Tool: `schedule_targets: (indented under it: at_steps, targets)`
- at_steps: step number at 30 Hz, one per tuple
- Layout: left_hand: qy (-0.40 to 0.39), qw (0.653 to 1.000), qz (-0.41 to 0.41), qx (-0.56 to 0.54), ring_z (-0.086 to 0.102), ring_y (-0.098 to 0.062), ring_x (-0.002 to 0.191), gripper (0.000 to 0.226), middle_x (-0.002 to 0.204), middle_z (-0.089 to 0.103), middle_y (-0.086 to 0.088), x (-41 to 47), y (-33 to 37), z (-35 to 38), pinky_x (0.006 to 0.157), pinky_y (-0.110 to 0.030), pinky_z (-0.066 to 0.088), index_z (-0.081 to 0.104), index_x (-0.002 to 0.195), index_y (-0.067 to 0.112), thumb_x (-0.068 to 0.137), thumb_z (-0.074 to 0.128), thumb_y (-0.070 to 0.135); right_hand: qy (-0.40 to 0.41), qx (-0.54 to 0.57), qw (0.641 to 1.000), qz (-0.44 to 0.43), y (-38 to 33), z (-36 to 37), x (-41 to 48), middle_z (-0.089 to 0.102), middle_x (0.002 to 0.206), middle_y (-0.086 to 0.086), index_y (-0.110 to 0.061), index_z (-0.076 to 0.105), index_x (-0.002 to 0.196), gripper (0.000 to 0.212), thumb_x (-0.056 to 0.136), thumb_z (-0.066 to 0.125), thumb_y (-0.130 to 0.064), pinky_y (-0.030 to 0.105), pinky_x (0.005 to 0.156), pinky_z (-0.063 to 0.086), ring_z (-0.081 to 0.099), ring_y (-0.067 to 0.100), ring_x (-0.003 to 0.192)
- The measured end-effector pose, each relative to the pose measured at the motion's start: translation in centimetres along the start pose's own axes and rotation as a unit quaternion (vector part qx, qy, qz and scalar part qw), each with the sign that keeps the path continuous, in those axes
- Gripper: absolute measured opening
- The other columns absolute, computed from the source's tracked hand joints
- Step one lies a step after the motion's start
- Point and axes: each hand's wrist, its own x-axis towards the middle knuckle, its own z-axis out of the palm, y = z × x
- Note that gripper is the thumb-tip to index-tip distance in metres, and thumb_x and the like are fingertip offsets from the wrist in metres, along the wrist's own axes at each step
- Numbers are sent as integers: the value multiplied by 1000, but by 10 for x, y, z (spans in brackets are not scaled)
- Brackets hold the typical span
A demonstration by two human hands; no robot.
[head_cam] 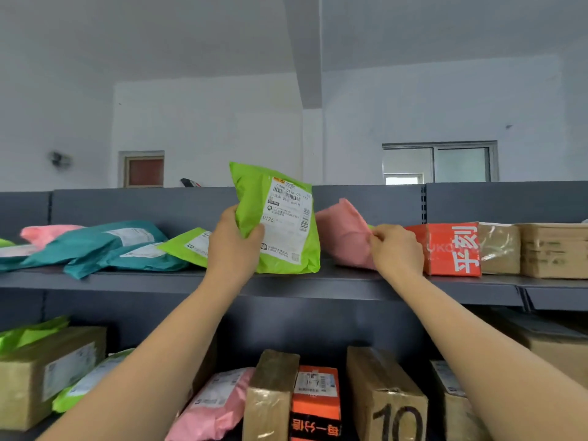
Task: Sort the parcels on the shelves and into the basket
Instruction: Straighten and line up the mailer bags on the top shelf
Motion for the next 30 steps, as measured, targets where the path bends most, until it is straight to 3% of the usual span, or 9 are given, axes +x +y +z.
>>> schedule_targets:
  at_steps: [8, 12, 15, 17, 19, 22, 25, 26, 30]
  targets:
    - [11, 999, -14, 34, 55, -28, 111, 43, 120, 61, -9, -16, 11, 3, 79, -26, 37, 44, 132, 7, 91, 56, 15, 125, 189, 971, -77, -12, -27, -25, 56, 102, 10, -7, 59, 95, 15, 96, 48, -15, 25, 67, 28, 48, 18, 80]
    - [2, 999, -48, -12, 61, -28, 102, 31, 107, 66, -5, -20, 0, 0, 84, -38, 50, 58, 118, 8, 87, 58, 12, 182, 164, 959, -143, -27, -30, -59, 57, 124, 10, -2, 60, 101, 17, 96, 47, -11, 28, 79, 38, 56, 26, 104]
    - [-15, 990, -93, -106, 66, -20, 88, 29, 96, 69, -2, -26, -7, -4, 71, -30, 54, 62, 115, 7, 86, 58, 3, 98, 113, 958, -243, -30, -9, -81, 49, 139, 11, -3, 58, 118, 32, 97, 39, -18, 49, 103, 39, 44, 30, 128]
    - [-29, 981, -102, -161, 66, -13, 80, 31, 92, 70, 2, -31, -10, -8, 64, -21, 53, 61, 116, 7, 86, 58, -1, 43, 54, 945, -320, -26, 9, -93, 48, 140, 12, -7, 57, 123, 35, 93, 41, -14, 57, 101, 38, 39, 31, 132]
    - [-46, 976, -99, -190, 66, -13, 84, 39, 95, 70, 3, -37, -13, -13, 73, -27, 56, 58, 123, 8, 85, 59, -2, 38, 21, 928, -371, -19, 20, -102, 54, 135, 11, -9, 60, 108, 31, 80, 58, 4, 59, 93, 43, 36, 28, 129]
    - [-77, 966, -100, -226, 64, -14, 104, 53, 117, 66, 1, -47, -16, -18, 93, -41, 51, 47, 136, 16, 86, 61, 11, 23, -16, 920, -390, -17, 21, -116, 59, 129, 10, -15, 53, 91, 57, 51, 71, 21, 63, 82, 48, 42, 32, 127]
    - [-115, 943, -144, -277, 60, -18, 115, 79, 131, 58, 6, -57, -19, -18, 94, -48, 50, 40, 139, 37, 70, 75, 56, 19, -80, 912, -403, -20, 16, -129, 64, 123, 10, -13, 59, 81, 64, 29, 78, 19, 56, 72, 52, 60, 38, 112]
    - [-133, 931, -160, -299, 61, -18, 113, 83, 131, 58, 7, -61, -16, -21, 91, -49, 51, 40, 136, 41, 64, 78, 60, 17, -94, 909, -406, -22, 14, -133, 65, 121, 9, -11, 62, 79, 64, 25, 80, 18, 50, 70, 54, 62, 37, 109]
    - [-229, 887, -179, -359, 67, -19, 103, 69, 118, 67, 6, -69, -9, -31, 87, -48, 54, 43, 130, 38, 70, 78, 34, -13, -113, 910, -399, -25, 7, -141, 64, 124, 9, -10, 66, 80, 61, 27, 82, 15, 37, 71, 57, 62, 33, 111]
